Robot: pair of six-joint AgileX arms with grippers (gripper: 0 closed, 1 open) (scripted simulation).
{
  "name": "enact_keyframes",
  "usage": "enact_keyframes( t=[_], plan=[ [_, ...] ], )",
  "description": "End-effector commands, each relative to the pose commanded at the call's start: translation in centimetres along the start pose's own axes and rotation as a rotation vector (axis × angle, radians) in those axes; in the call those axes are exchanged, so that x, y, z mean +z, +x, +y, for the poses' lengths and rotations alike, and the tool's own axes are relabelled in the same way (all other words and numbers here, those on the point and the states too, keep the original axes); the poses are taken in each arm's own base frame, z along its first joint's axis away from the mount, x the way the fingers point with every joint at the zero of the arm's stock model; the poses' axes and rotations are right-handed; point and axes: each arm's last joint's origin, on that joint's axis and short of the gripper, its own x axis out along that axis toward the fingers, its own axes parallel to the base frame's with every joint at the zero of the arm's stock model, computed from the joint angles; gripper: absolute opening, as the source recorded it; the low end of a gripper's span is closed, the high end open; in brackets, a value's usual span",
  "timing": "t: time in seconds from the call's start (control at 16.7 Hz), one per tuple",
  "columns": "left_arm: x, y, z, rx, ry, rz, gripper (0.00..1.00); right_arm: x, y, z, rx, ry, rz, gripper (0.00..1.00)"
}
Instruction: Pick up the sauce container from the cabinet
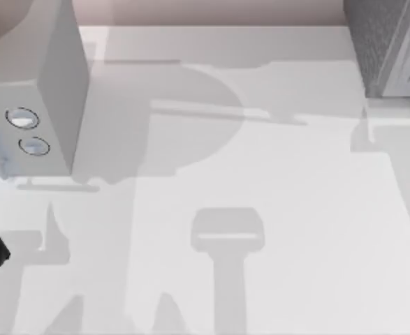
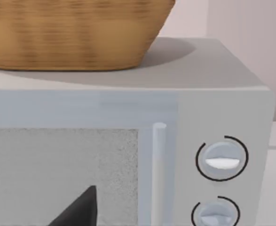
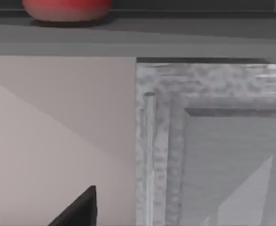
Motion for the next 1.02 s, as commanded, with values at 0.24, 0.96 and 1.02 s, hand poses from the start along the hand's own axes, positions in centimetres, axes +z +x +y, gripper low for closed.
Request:
enact_keyframes(
  t=[0.24,0.96,1.02],
  plan=[
    [0.0,0.0,0.0,0.000,0.000,0.000,1.00,6.2,4.3,1.2,-0.007,0.003,-0.017,1.00],
    [0.0,0.0,0.0,0.000,0.000,0.000,1.00,9.1,8.5,2.4,-0.020,0.004,-0.009,1.00],
    [0.0,0.0,0.0,0.000,0.000,0.000,1.00,9.2,8.7,2.8,-0.020,0.005,-0.011,1.00]
  ],
)
